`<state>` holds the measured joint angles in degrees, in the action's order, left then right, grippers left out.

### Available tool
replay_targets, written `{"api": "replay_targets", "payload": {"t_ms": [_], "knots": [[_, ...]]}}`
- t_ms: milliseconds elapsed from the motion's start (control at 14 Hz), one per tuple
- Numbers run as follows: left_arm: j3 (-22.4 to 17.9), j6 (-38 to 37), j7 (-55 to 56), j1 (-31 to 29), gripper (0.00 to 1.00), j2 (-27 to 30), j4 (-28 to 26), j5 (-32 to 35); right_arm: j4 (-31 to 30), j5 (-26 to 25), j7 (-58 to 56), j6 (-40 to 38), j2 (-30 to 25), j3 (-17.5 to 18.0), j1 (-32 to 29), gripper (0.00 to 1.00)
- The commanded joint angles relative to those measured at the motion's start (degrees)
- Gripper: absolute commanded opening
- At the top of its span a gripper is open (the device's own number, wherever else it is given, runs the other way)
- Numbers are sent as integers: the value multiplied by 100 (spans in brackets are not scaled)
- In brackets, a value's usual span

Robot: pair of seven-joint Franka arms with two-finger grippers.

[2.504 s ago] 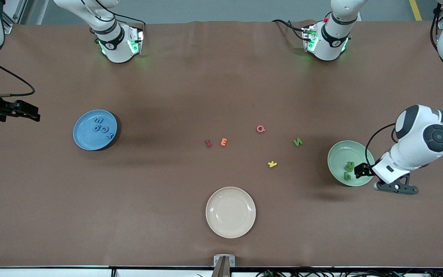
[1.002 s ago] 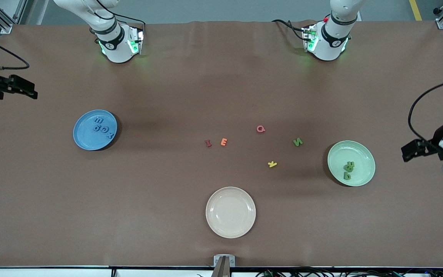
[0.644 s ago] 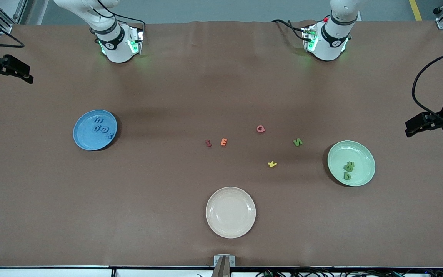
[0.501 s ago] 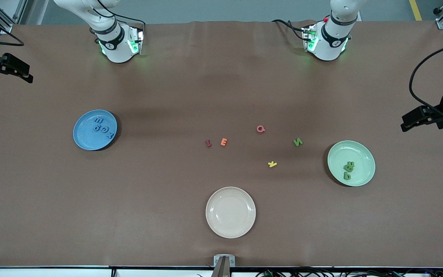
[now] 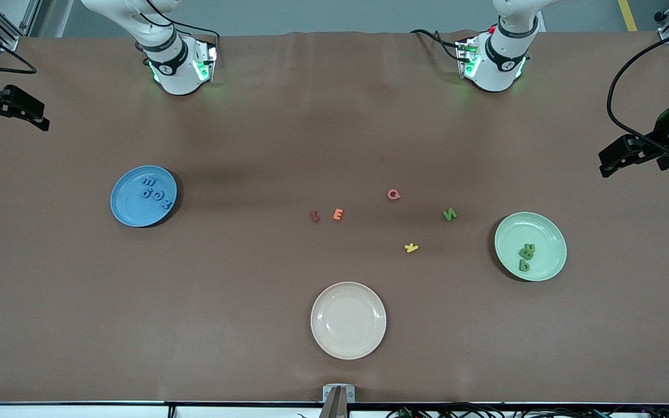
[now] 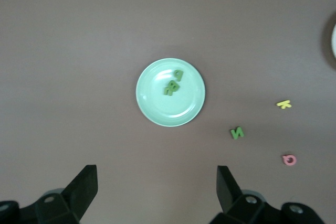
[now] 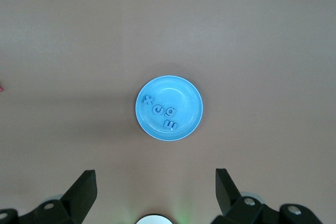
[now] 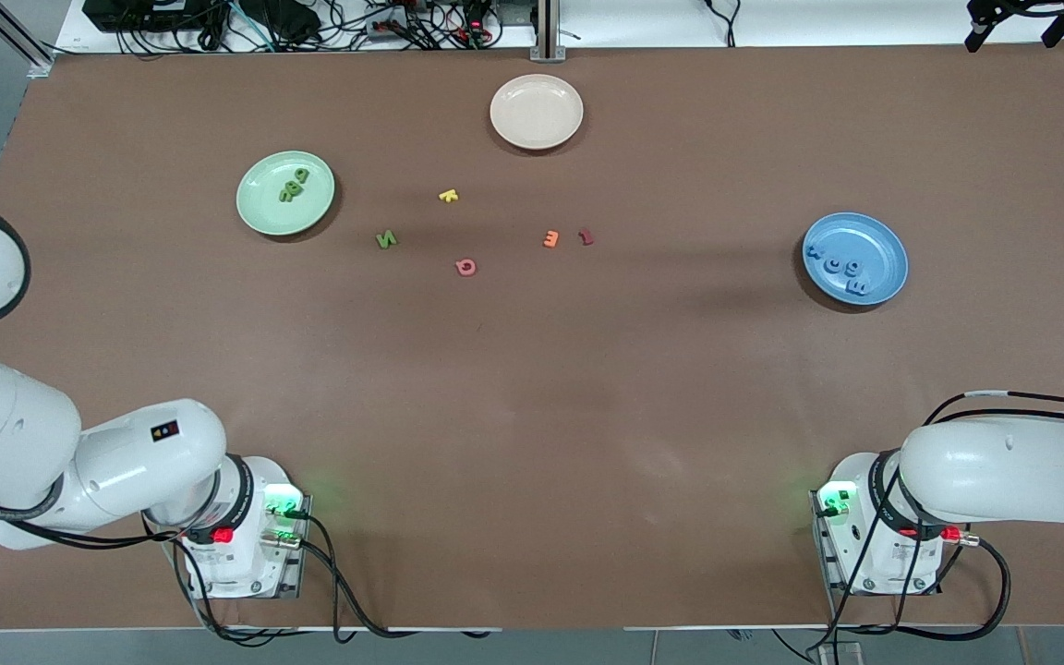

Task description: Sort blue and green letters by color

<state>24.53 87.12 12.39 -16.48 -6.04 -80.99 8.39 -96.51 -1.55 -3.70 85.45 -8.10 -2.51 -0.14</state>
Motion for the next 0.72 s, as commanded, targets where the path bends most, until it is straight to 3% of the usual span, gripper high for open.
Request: {"api": "replay_targets", "payload": {"t_ms": [0,143,644], "knots": [[-1551,-55,-175,1353,100,340,-154,-310,-70,85,9,60,-78,145,-136,100],[-1977,-37,-184,1718,100,437,-163,-382,-70,85,9,121,-78,145,-136,100],[-2232,209,-439,1788,100,639,-480,-759,237,181,27,113,1,119,-171,100]]}}
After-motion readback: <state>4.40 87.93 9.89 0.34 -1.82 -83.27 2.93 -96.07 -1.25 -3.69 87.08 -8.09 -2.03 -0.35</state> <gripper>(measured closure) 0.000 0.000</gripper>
